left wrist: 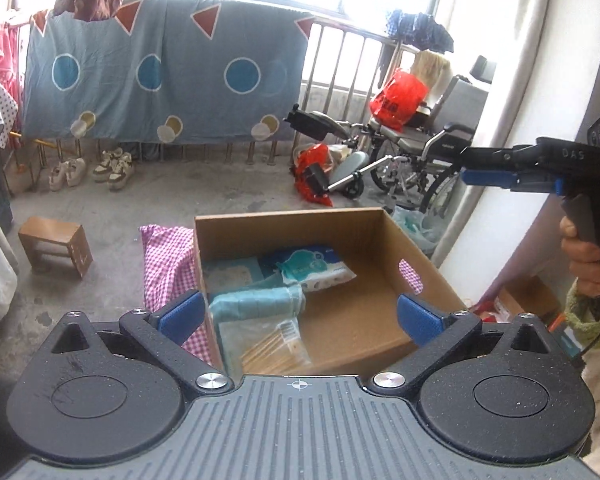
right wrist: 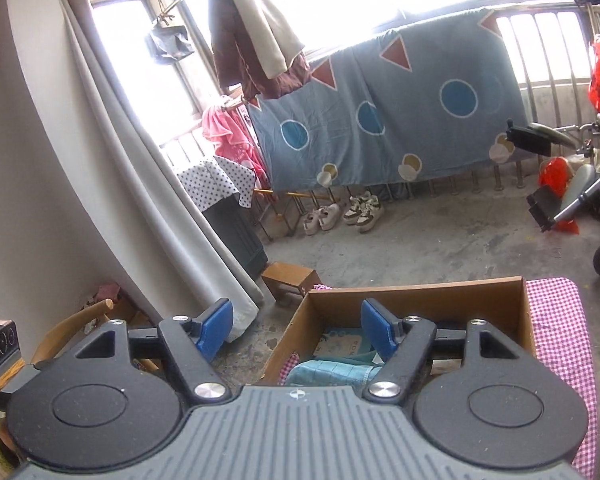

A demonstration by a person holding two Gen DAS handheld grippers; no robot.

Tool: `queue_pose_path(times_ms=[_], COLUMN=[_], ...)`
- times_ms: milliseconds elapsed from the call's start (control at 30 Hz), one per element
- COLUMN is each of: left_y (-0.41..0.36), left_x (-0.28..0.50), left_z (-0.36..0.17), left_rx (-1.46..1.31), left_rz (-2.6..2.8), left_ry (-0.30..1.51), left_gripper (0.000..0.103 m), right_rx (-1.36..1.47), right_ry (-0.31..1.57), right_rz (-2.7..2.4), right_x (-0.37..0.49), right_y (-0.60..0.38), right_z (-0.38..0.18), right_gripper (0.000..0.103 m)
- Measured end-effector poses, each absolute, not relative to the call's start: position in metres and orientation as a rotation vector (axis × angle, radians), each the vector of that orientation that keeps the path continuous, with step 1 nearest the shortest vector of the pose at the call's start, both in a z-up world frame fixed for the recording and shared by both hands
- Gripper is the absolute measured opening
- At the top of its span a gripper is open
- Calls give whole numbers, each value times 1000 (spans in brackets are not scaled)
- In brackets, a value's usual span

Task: Organize soft objects
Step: 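Move the right gripper back to the face mask bag beside the box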

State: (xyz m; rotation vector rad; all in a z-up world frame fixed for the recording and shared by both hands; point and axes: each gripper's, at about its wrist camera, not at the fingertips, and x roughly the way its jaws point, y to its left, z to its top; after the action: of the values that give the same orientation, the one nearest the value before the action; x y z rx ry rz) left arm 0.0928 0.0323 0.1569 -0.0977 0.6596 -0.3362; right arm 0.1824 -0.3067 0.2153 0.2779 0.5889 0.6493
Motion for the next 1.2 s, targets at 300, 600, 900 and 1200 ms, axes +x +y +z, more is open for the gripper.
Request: queue_pose_path(times_ms=[300,600,900,1200], left_y=[66,54,42,34], left_x=[48,36,85,115], left_z=[82,9,-30,-62], left_rx=[-249,-196,-79,-92], left_rz=[-317,-315,-381,-476], left_ry=[742,845,882,993], left_gripper=[102,98,93,93], right_rx=[334,451,407,509], right_ry=[688,1011,1189,1197], right_rz=[667,621,539,512], right_x=[106,63,55,61], right_y=[-296,-250,-215,-225], right_z=[144,3,-58,-66], right_gripper=[76,65,60,60])
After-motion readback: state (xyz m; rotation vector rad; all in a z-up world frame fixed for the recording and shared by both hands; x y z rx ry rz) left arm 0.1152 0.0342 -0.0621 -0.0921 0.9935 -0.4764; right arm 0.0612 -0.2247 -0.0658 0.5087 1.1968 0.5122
